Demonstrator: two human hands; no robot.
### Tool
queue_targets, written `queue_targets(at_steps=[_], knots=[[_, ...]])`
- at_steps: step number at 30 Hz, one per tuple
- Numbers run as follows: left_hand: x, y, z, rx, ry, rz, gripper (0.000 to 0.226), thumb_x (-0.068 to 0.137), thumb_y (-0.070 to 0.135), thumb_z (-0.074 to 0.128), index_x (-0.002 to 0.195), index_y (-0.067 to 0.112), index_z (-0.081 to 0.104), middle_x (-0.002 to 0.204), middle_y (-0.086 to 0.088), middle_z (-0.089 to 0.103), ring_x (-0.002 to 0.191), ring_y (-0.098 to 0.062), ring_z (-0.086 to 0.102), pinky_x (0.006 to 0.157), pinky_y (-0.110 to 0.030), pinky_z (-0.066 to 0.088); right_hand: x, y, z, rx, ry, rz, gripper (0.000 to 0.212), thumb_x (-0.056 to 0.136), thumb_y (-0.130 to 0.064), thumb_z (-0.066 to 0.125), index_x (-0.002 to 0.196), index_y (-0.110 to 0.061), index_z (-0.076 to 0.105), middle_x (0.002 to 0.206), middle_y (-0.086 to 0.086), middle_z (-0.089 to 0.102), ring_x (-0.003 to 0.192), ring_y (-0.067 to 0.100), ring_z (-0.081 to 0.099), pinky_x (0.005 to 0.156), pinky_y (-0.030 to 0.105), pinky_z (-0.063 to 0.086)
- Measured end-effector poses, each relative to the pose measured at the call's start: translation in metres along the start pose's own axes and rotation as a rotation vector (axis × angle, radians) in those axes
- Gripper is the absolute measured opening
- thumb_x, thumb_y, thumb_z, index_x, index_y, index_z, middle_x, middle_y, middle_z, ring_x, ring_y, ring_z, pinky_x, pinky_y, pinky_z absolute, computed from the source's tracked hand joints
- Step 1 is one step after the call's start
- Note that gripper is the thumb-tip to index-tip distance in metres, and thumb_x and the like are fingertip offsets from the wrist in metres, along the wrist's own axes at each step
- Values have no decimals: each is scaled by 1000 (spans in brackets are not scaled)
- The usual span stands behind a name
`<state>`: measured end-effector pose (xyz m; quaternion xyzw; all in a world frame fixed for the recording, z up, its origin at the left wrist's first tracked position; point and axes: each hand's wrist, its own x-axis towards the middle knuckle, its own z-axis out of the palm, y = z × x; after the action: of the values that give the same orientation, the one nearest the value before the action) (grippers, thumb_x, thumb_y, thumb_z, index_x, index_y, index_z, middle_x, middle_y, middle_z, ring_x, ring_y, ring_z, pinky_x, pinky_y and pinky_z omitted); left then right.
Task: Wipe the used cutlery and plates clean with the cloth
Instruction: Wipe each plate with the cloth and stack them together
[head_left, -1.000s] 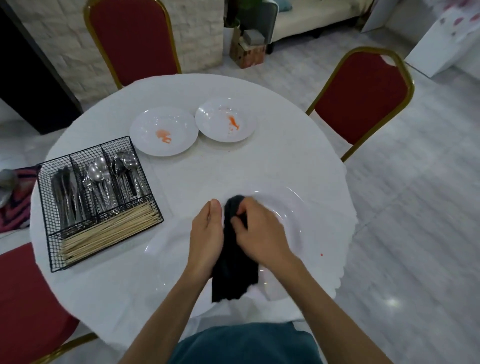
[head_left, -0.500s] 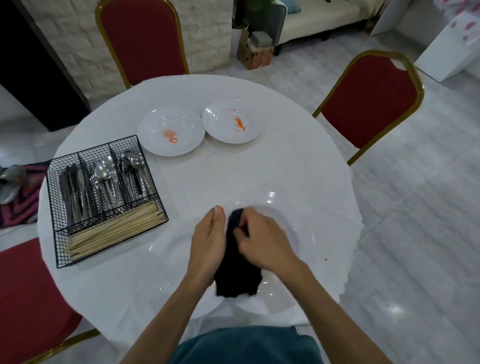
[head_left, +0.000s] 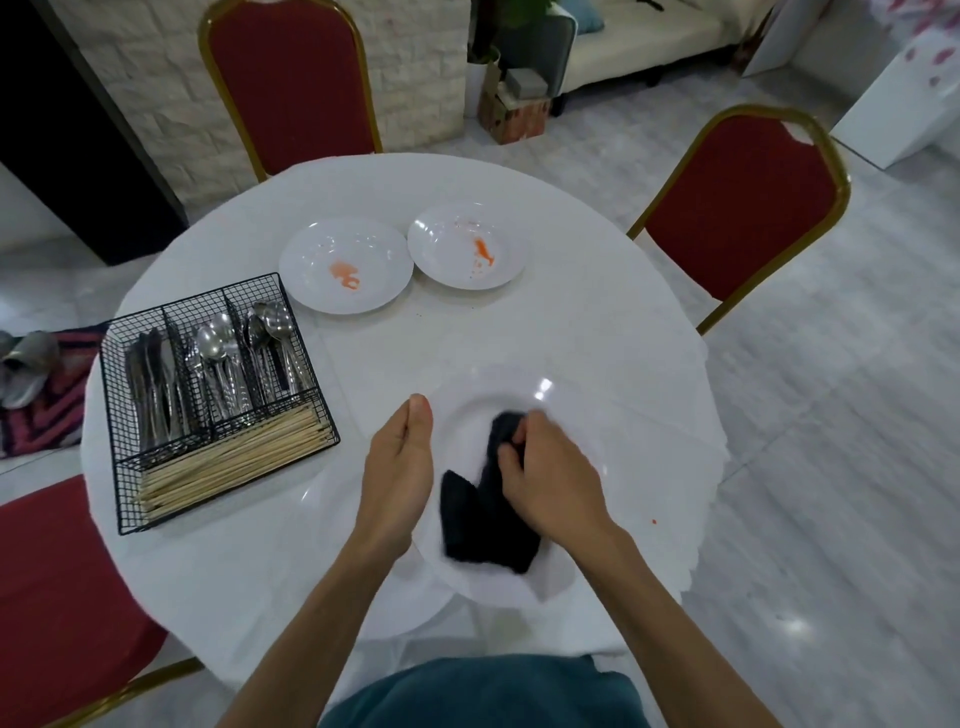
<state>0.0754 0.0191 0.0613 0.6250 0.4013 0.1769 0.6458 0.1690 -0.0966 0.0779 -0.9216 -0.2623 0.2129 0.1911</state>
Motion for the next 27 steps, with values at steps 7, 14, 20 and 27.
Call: queue_targets(at_steps=[7, 14, 20, 27], knots=[[11, 18, -9, 65, 22, 12, 37, 105, 48, 37, 75, 31, 50, 75, 17, 49, 68, 4, 44, 70, -19, 36, -44, -33, 10, -17, -156, -418, 19, 100, -30, 45, 115, -19, 50, 114, 0, 53, 87, 19, 54, 72, 31, 40], [15, 18, -26, -39, 124, 8, 35, 106, 45, 37, 83, 30, 58, 86, 22, 56, 77, 8, 50, 75, -15, 38, -10, 7, -1, -201, -72, -68, 14, 90, -34, 52, 97, -22, 50, 100, -6, 59, 85, 21, 56, 69, 31, 39], [4, 13, 0, 4, 57, 16, 53, 105, 47, 37, 90, -1, 51, 79, -2, 51, 73, -11, 47, 71, -31, 40, -24, -38, 14, 78, 104, -302, 22, 101, -29, 46, 122, -23, 45, 118, -1, 46, 95, 17, 54, 80, 37, 53], [17, 19, -17, 35, 108, 40, 42, 106, 47, 36, 81, 15, 48, 78, 5, 46, 74, -11, 42, 72, -32, 37, -53, -46, 19, -155, 10, -598, 18, 99, -22, 53, 116, -17, 55, 116, 4, 50, 94, 20, 50, 72, 31, 43]])
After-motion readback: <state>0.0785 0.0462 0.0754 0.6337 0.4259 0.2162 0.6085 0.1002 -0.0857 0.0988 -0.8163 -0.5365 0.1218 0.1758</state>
